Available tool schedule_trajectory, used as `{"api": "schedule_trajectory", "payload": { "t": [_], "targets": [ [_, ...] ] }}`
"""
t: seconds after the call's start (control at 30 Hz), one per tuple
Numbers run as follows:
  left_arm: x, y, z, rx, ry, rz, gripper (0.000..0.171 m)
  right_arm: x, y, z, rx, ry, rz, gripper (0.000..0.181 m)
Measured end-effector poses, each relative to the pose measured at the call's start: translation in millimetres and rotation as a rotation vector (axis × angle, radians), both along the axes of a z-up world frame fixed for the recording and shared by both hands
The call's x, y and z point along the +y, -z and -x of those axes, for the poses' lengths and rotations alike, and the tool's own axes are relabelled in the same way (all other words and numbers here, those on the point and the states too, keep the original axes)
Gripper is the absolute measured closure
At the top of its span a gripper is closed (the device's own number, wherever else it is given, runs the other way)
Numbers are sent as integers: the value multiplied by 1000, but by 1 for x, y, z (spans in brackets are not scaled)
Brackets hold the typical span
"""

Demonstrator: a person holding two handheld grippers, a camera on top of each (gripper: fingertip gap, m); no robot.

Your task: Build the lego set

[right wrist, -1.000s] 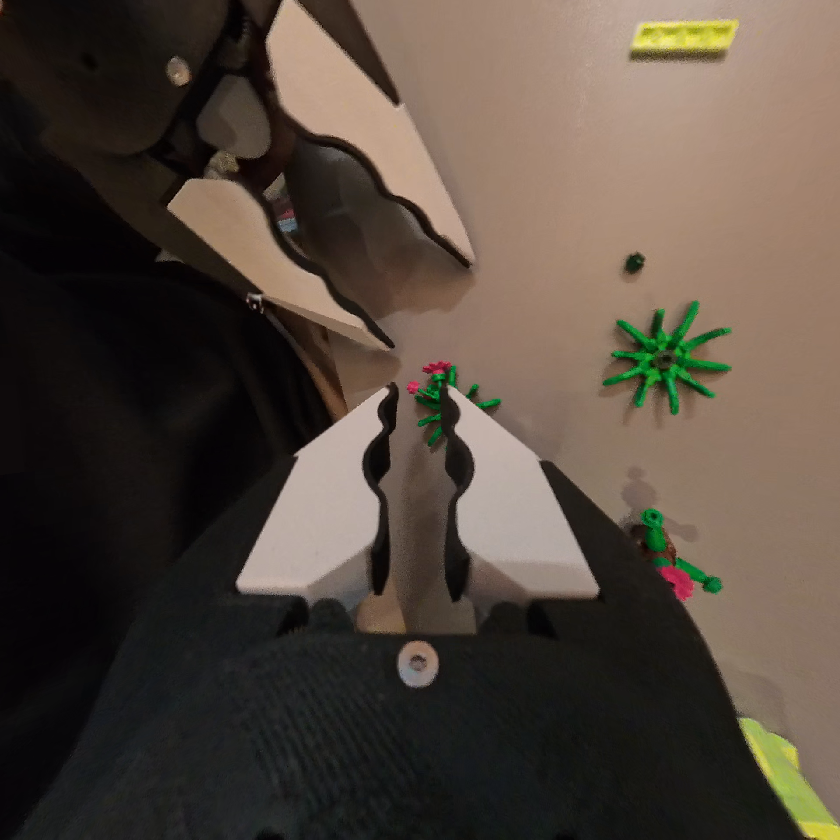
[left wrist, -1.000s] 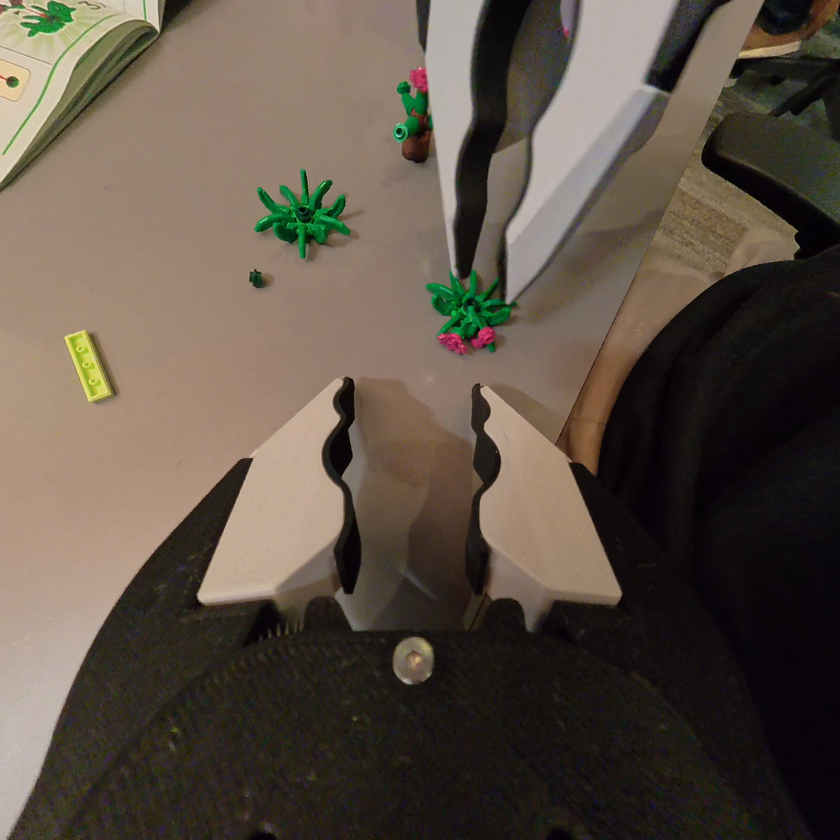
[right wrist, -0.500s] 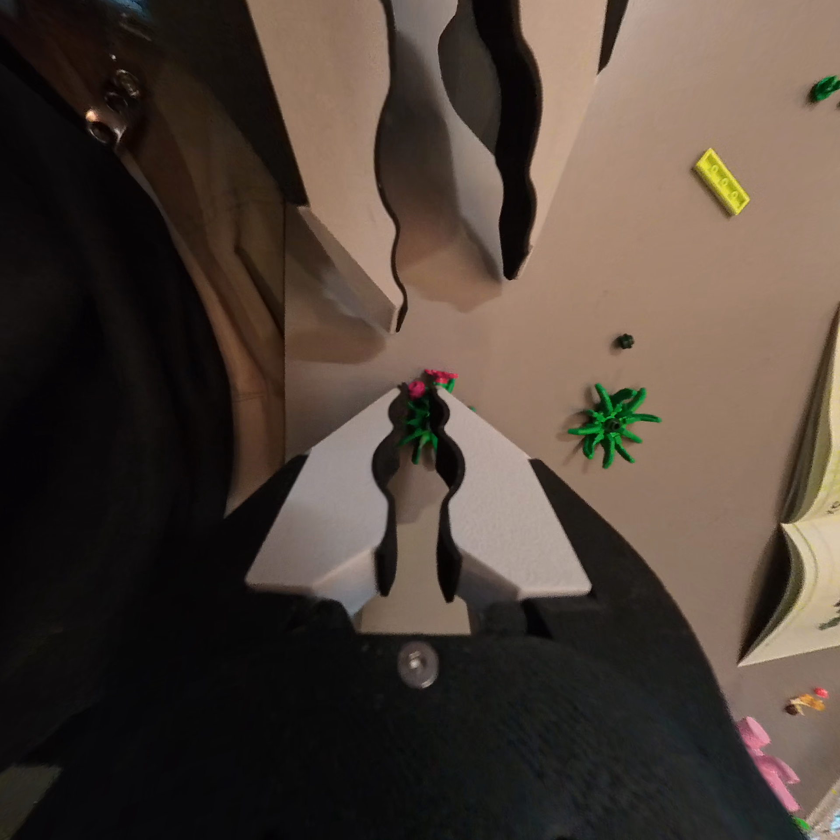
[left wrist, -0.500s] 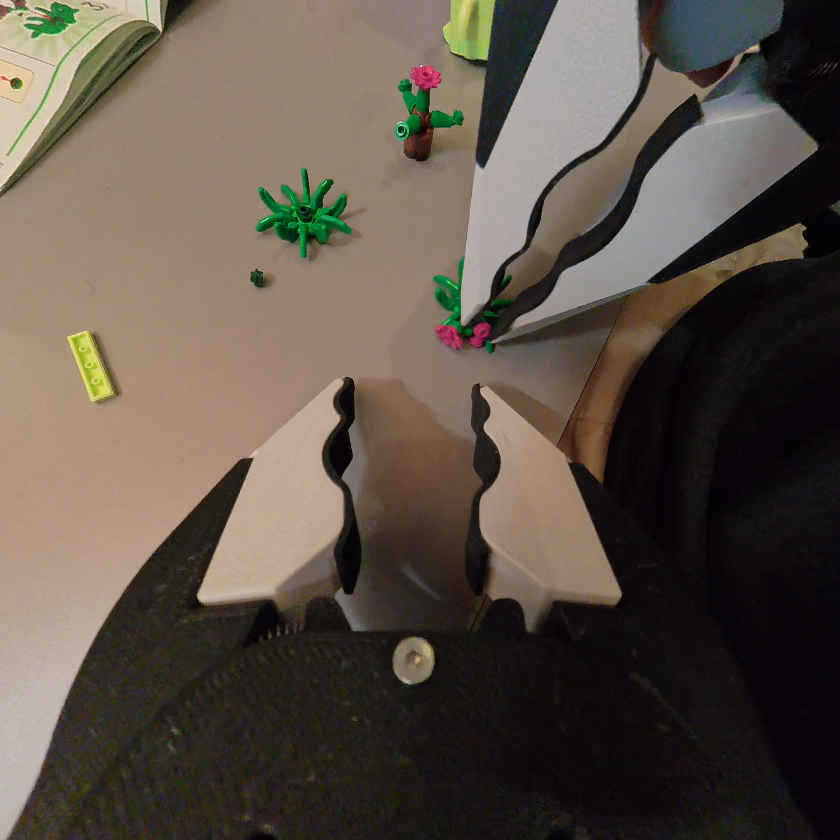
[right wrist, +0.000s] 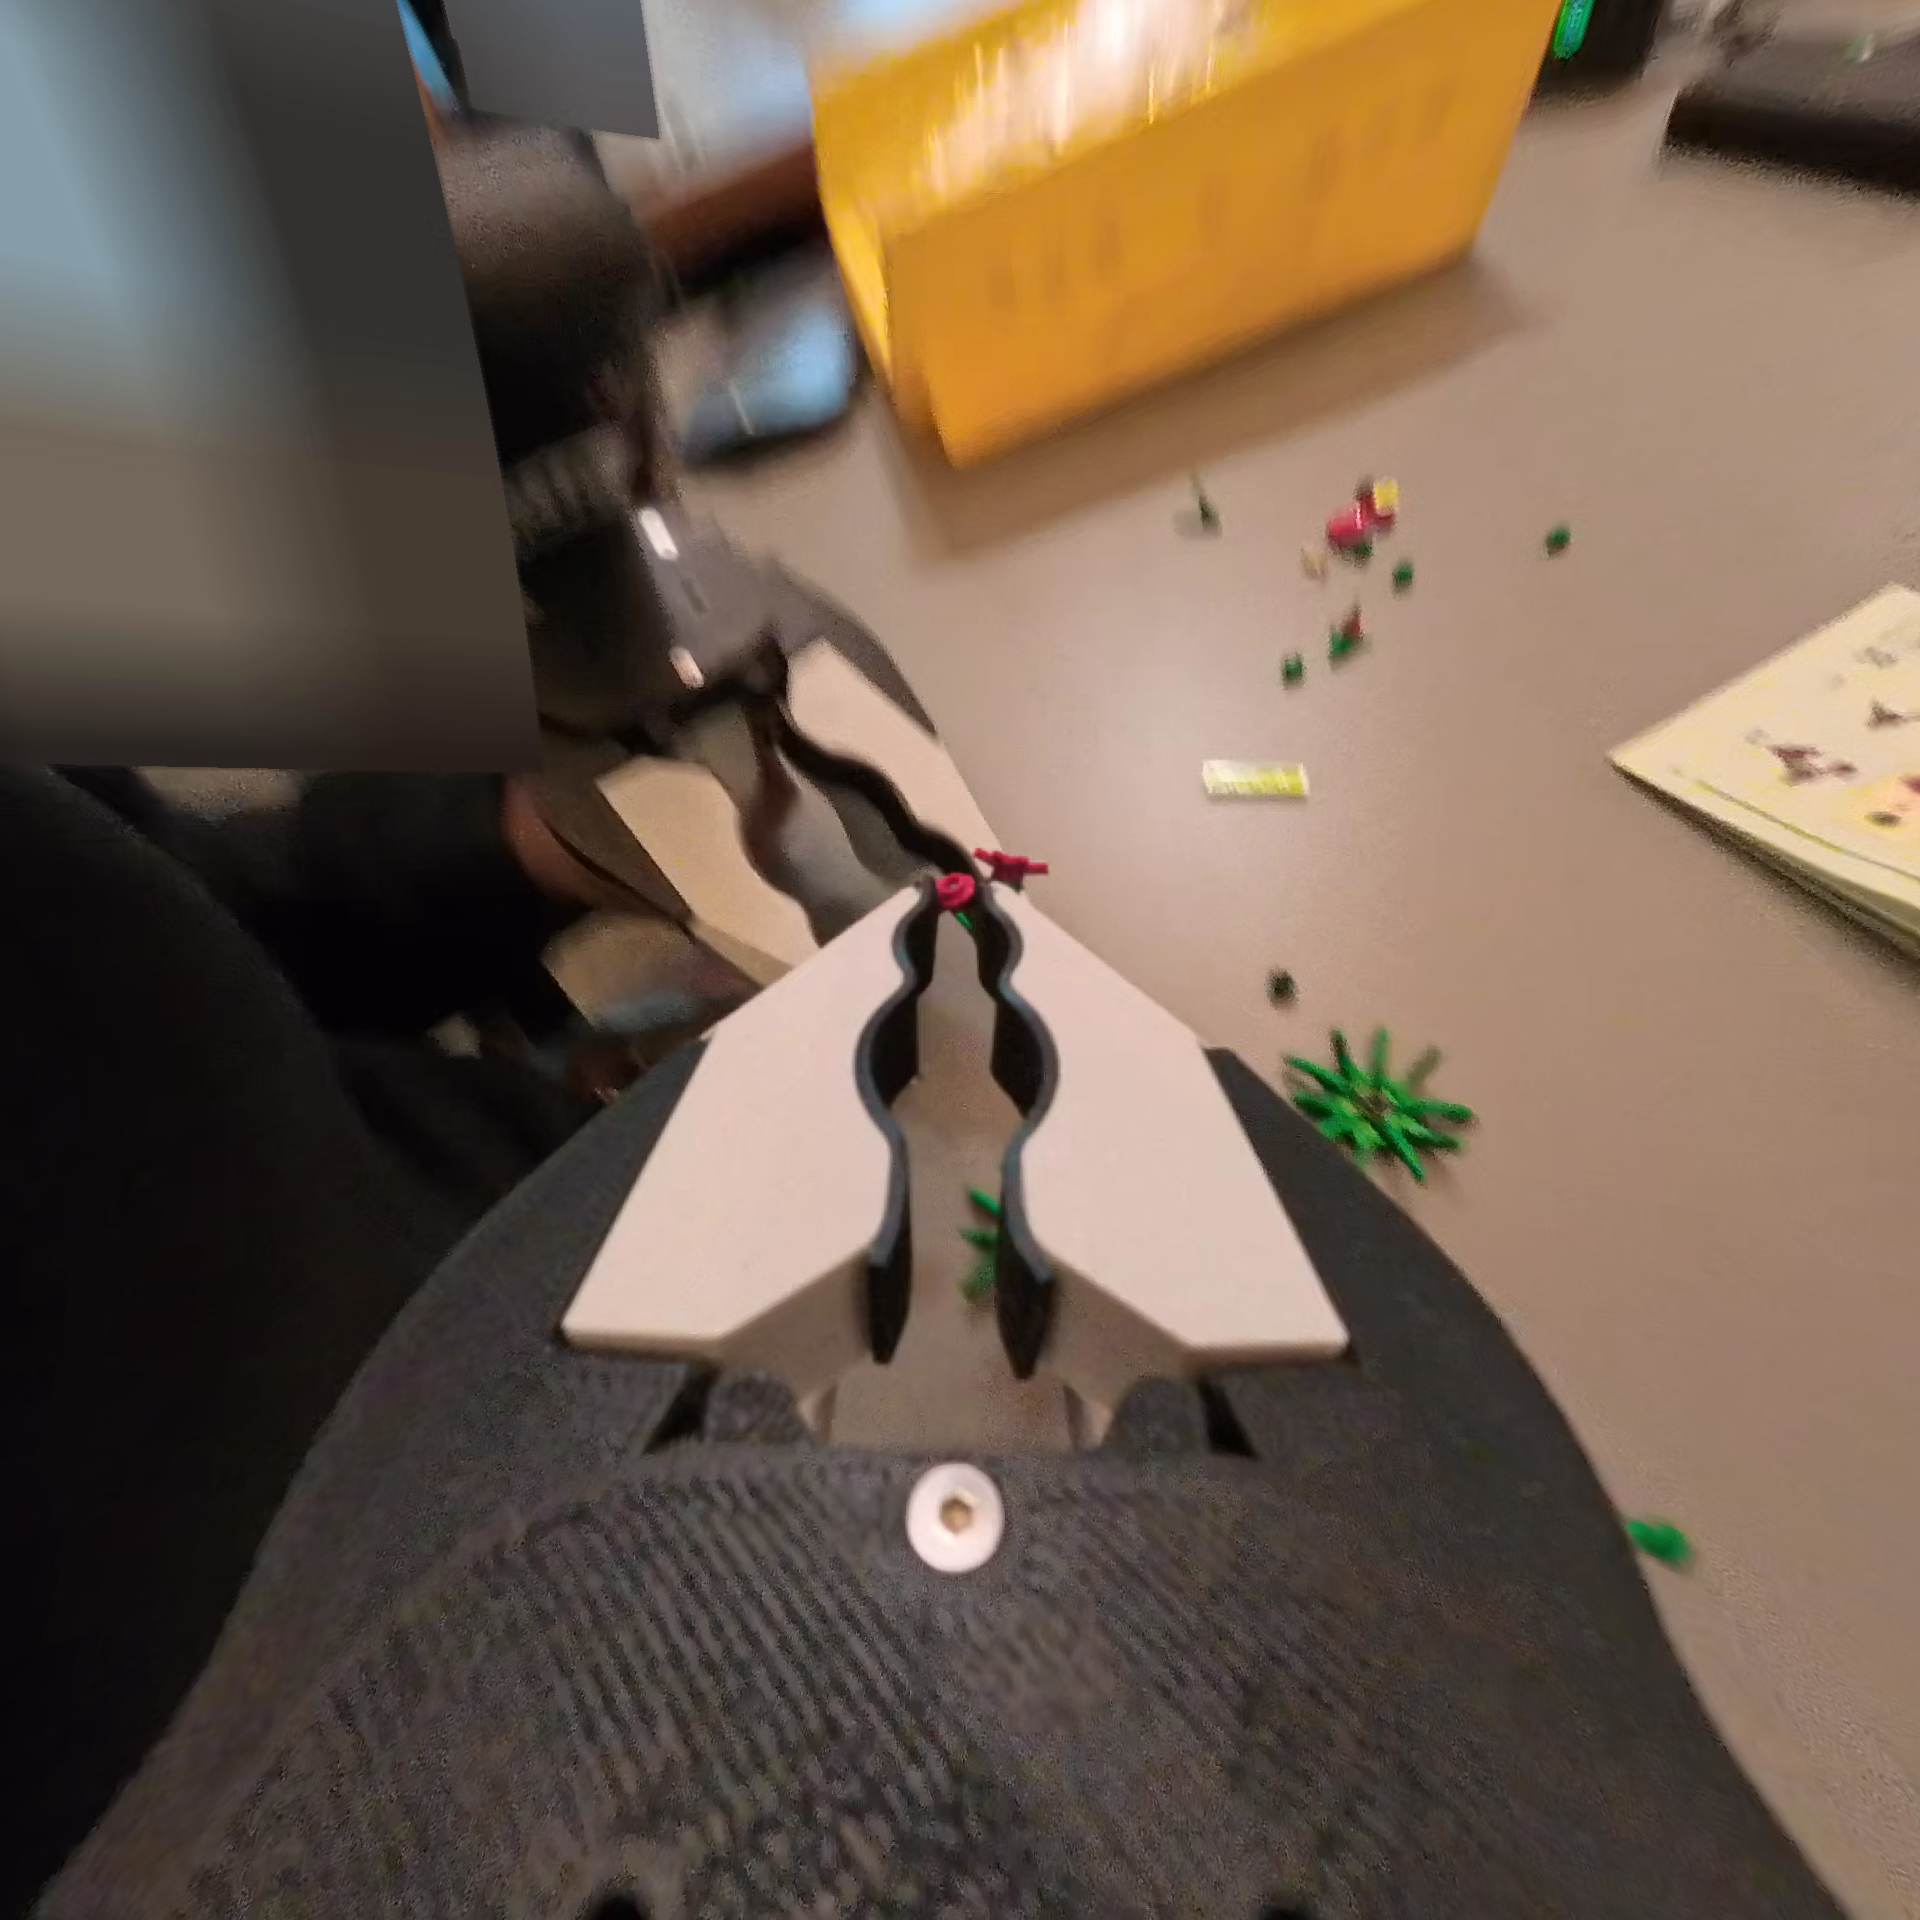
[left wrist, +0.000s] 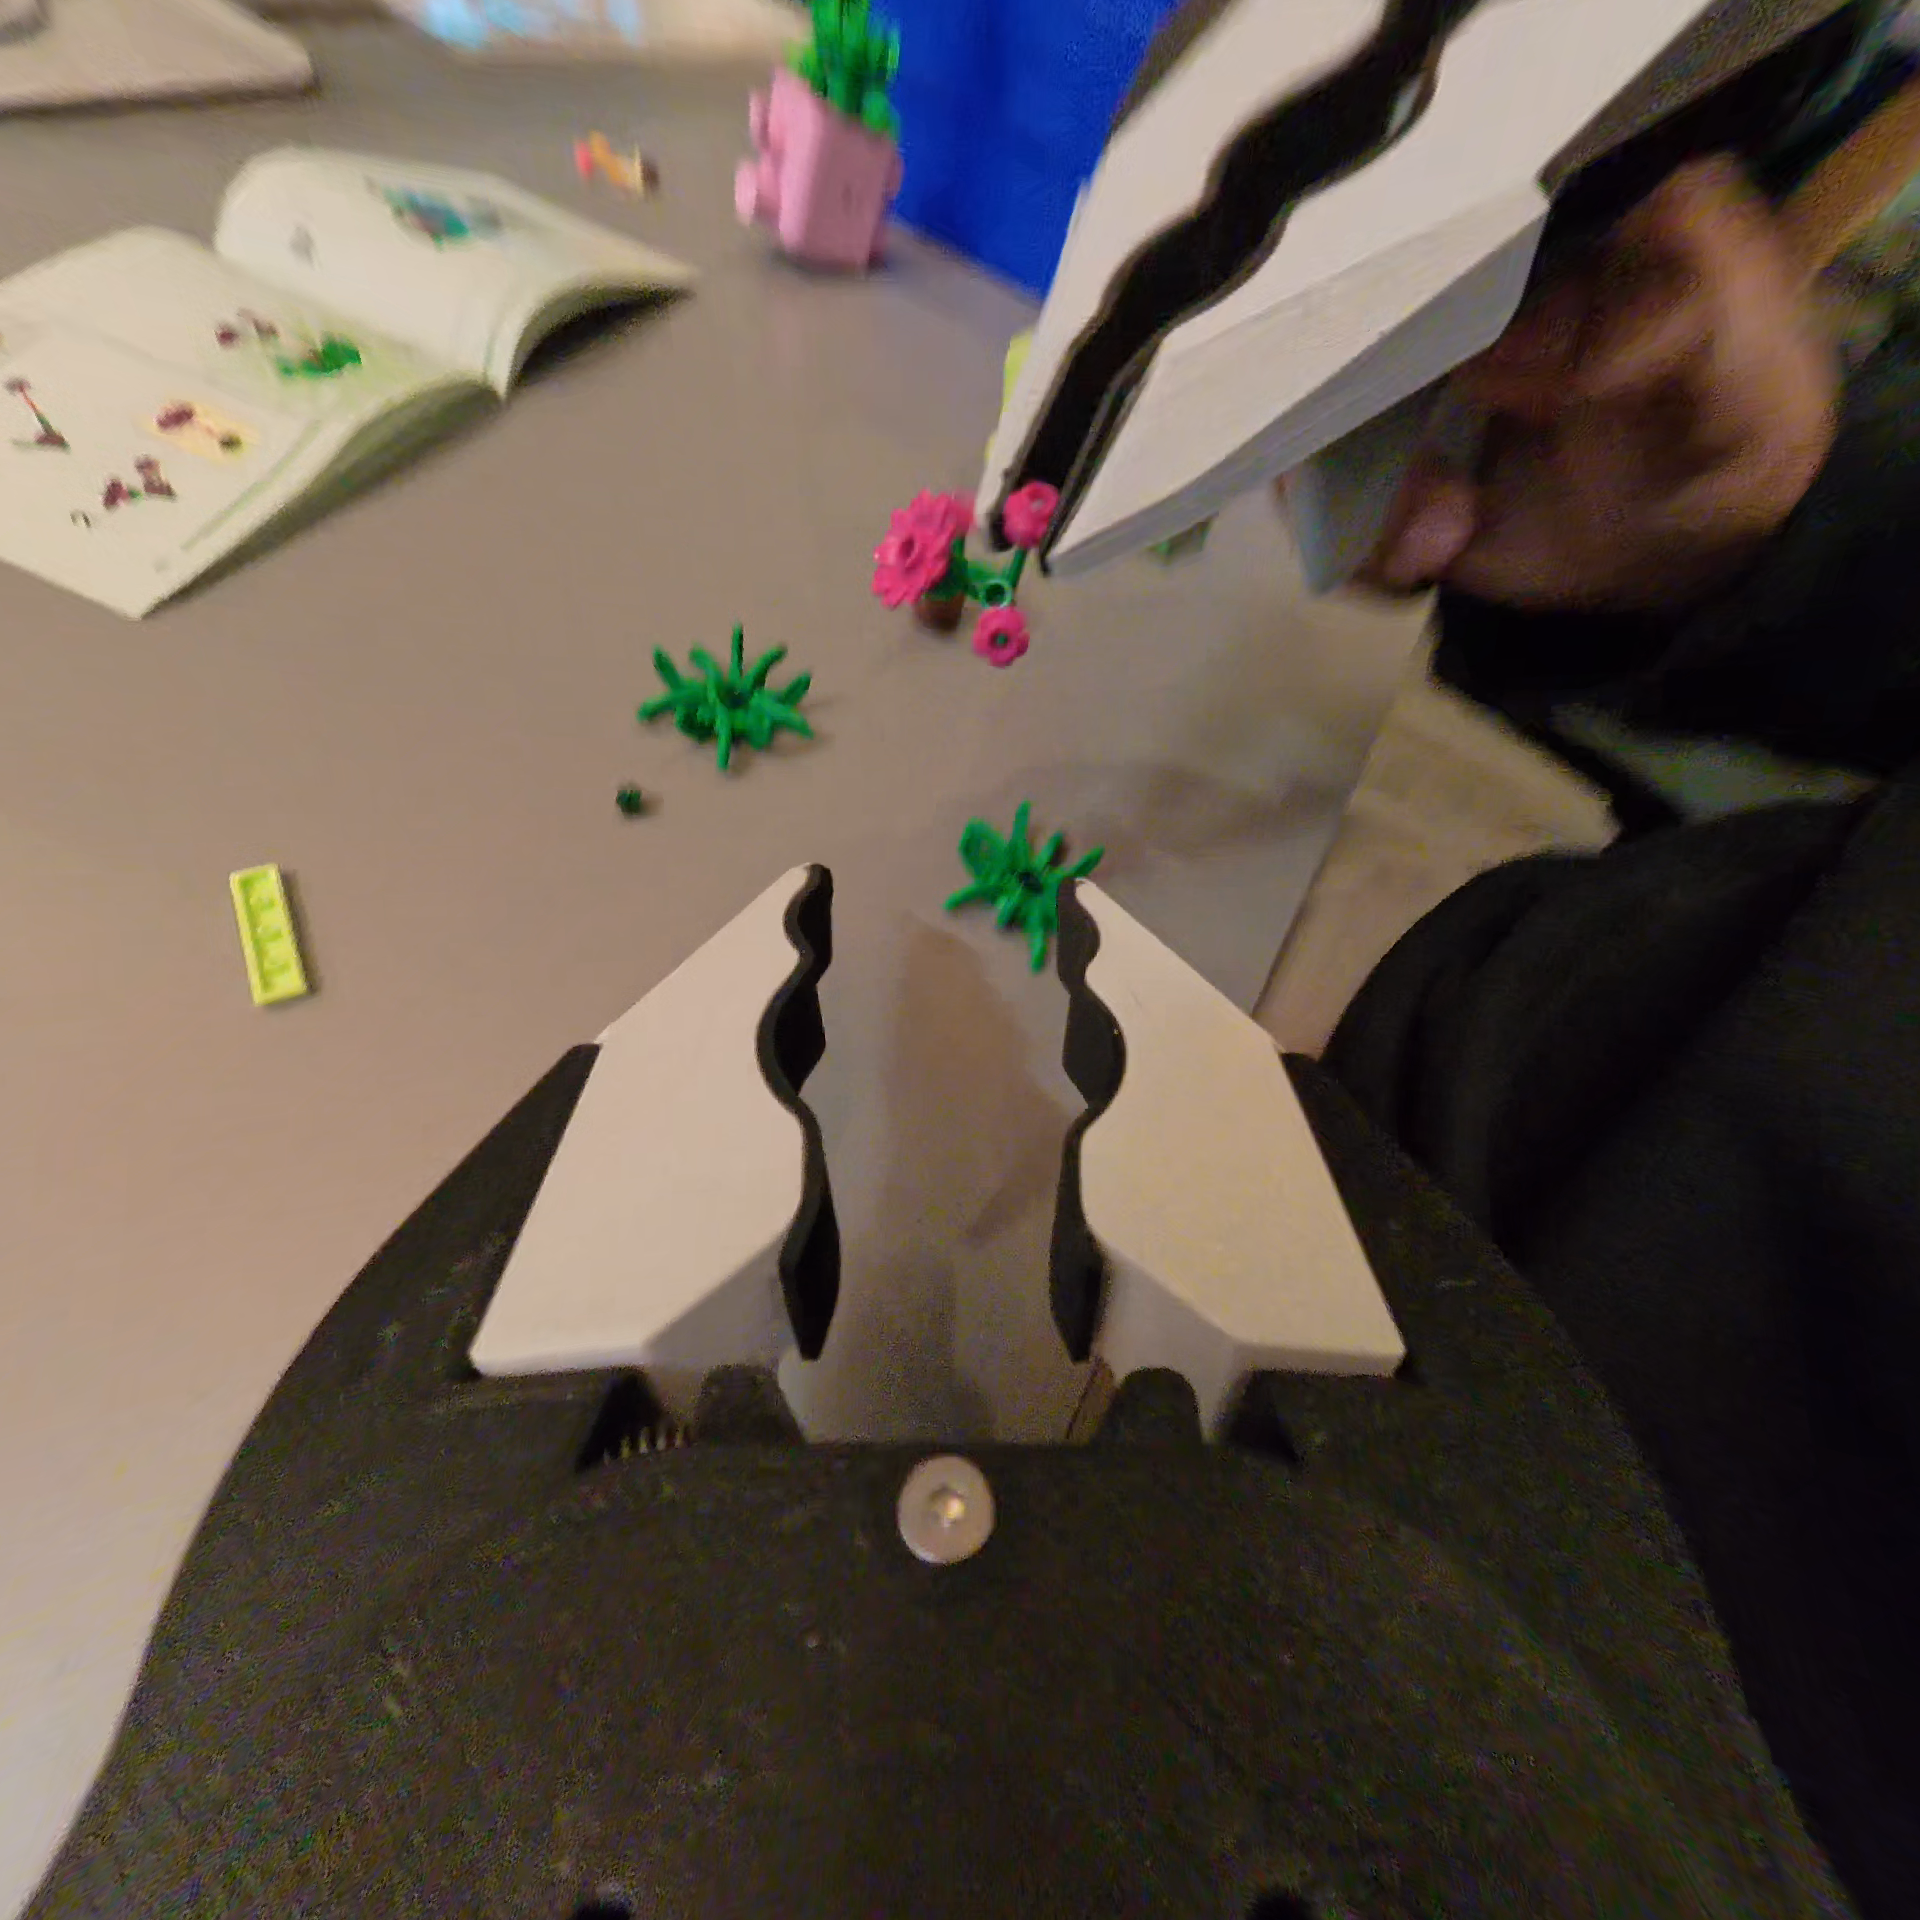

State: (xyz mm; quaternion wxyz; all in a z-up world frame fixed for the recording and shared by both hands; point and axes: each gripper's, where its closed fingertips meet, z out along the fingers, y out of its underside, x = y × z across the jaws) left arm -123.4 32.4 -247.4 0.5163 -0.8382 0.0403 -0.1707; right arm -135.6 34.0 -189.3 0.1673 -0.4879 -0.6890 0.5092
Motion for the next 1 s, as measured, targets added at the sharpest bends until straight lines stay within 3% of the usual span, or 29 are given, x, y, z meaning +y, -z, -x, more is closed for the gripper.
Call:
{"api": "schedule_trajectory", "payload": {
  "t": [0.13, 0.23, 0.3, 0.6, 0.93, 1.0],
  "targets": [
    [1, -54, -10, -348, 32, -279, 140, 0, -51, -3, 263, 36, 443, 177],
    [-7, -90, -4, -603, 41, -472, 148, -6, -60, -7, 333, 26, 576, 177],
    [-10, -99, 3, -673, 16, -542, 153, -13, -58, -9, 326, 11, 598, 177],
    [-16, -106, -10, -667, 100, -569, 163, -20, -59, -12, 334, 14, 629, 177],
    [-23, -105, 3, -590, 47, -580, 171, -26, -49, -8, 273, -14, 610, 176],
    [-25, -105, 5, -556, 35, -585, 171, -24, -44, -8, 256, -11, 575, 169]
  ]
}}
